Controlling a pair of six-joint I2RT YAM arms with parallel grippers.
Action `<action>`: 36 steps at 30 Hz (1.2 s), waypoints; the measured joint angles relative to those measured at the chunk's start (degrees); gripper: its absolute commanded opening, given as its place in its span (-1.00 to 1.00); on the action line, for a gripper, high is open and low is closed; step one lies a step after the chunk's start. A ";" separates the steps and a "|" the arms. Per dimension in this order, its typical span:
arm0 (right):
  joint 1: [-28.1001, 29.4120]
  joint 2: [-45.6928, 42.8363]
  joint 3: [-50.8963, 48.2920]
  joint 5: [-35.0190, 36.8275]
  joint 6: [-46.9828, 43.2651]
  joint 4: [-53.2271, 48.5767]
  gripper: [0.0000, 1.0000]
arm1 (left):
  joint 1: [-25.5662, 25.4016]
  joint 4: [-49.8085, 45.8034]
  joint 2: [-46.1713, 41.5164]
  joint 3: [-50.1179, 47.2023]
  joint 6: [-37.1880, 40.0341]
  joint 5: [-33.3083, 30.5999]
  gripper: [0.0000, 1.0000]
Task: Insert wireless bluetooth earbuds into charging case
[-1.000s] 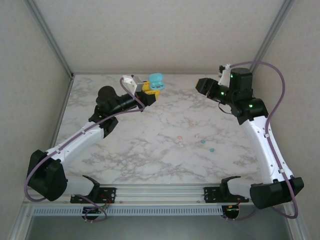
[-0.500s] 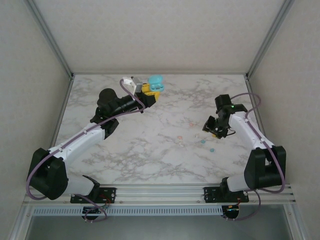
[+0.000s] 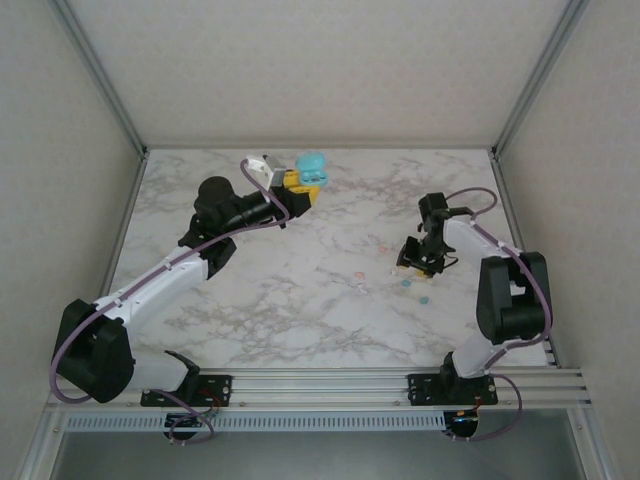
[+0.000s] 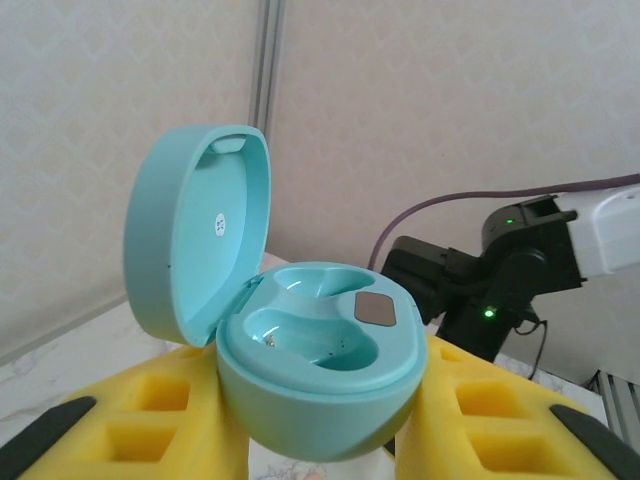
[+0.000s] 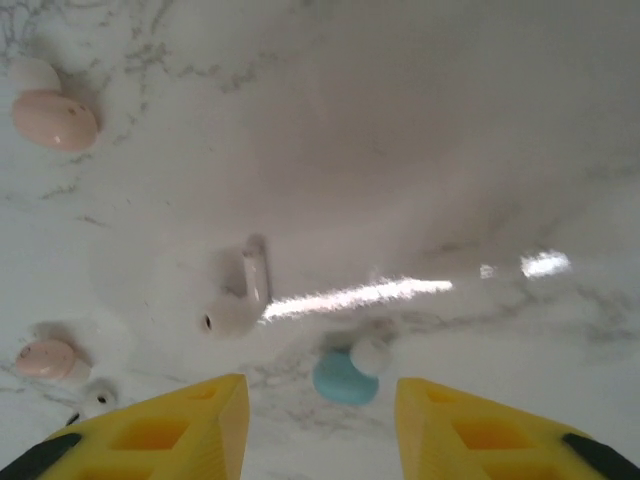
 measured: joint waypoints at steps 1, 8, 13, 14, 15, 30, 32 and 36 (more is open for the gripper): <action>0.00 1.14 0.68 -0.48 -0.52 0.57 -0.16 | 0.00 -0.31 0.00 0.02 0.13 0.04 -0.61; 0.00 6.49 3.41 -2.56 -2.25 3.06 -0.07 | 0.00 -2.29 -0.63 0.04 0.83 0.20 -0.60; 0.00 7.19 3.10 -4.04 -2.78 3.39 0.00 | 0.00 -3.02 -0.74 0.66 1.25 0.17 -0.60; 0.00 7.19 2.93 -4.13 -2.84 3.43 0.00 | 0.00 -3.04 -0.74 0.79 1.25 0.20 -0.60; 0.00 7.19 2.67 -4.17 -2.95 3.43 0.01 | 0.00 -3.13 -0.74 0.98 1.27 0.20 -0.60; 0.00 3.19 -0.76 -5.62 -4.02 1.38 0.06 | 0.00 -4.70 -0.74 1.75 1.75 0.20 -0.60; 0.00 2.67 -0.79 -5.68 -4.09 1.01 0.07 | 0.00 -4.79 -0.74 1.79 1.92 0.20 -0.60; 0.00 2.58 -1.20 -6.40 -4.68 0.76 0.10 | 0.00 -5.35 -0.74 2.03 2.14 0.20 -0.59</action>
